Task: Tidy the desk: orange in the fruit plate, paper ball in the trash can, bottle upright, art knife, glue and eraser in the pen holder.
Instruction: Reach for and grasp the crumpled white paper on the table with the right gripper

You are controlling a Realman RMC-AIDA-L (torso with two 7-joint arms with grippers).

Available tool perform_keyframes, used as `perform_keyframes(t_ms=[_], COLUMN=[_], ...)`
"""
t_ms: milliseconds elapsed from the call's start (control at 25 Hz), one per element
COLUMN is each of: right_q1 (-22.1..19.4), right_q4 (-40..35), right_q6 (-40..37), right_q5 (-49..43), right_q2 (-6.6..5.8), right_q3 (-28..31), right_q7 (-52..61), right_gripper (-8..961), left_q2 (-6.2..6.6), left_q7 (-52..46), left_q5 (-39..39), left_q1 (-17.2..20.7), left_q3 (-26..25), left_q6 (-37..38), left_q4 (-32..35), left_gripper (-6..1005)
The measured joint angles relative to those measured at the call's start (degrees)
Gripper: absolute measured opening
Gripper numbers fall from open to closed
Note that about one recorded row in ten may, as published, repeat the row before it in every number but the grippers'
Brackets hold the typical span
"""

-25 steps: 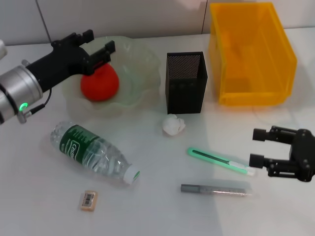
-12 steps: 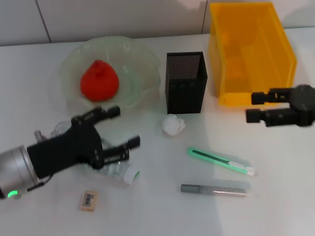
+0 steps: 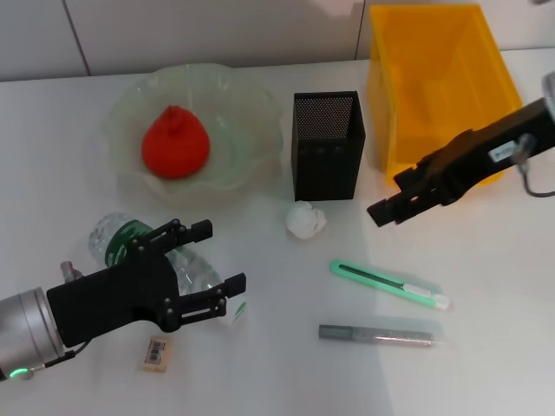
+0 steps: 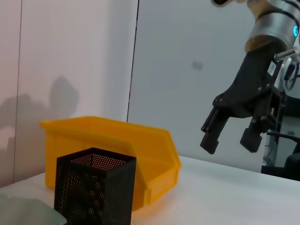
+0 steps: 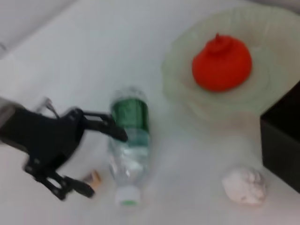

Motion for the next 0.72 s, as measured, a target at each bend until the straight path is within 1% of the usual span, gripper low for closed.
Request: perform_keyframes(t_ms=[40, 160, 200, 240, 280, 440, 600, 640, 720], right_q1=[0.0, 1.2, 1.7, 1.7, 1.9, 2.4, 3.3, 3.3, 3.3], right_q4=[0.0, -2.2, -2.4, -2.4, -2.3, -0.8, 1.6, 1.6, 2.5], right_q6=[0.0, 1.1, 2.3, 2.3, 3.4, 7.8, 12.8, 12.8, 14.6], right_q5=[0.0, -3.4, -4.0, -4.0, -4.1, -5.9, -10.6, -10.6, -10.7], right_q2=[0.00, 0.22, 0.28, 0.28, 0.29, 0.31, 0.38, 0.38, 0.40], right_q3=[0.0, -5.8, -9.0, -9.0, -10.6, -16.2, -22.2, -22.2, -24.1], right_q7=[0.0, 4.6, 6.6, 6.6, 7.3, 8.0, 9.5, 9.5, 9.6], right_gripper=[774, 774, 774, 774, 774, 774, 774, 774, 774], left_q2=[0.02, 0.03, 0.03, 0.03, 0.03, 0.03, 0.10, 0.10, 0.10], left_q7=[0.0, 0.0, -0.1, -0.1, 0.0, 0.0, -0.2, -0.2, -0.2], left_q5=[0.0, 0.0, 0.0, 0.0, 0.0, 0.0, 0.0, 0.0, 0.0], left_q1=[0.0, 0.2, 0.3, 0.4, 0.5, 0.6, 0.7, 0.7, 0.7], left_q3=[0.0, 0.0, 0.0, 0.0, 0.0, 0.1, 0.1, 0.1, 0.1], left_q6=[0.0, 0.0, 0.0, 0.0, -0.1, -0.2, -0.4, -0.4, -0.4], left_q4=[0.0, 0.0, 0.0, 0.0, 0.0, -0.1, -0.1, -0.1, -0.1], left_gripper=[869, 869, 869, 869, 869, 869, 869, 869, 869])
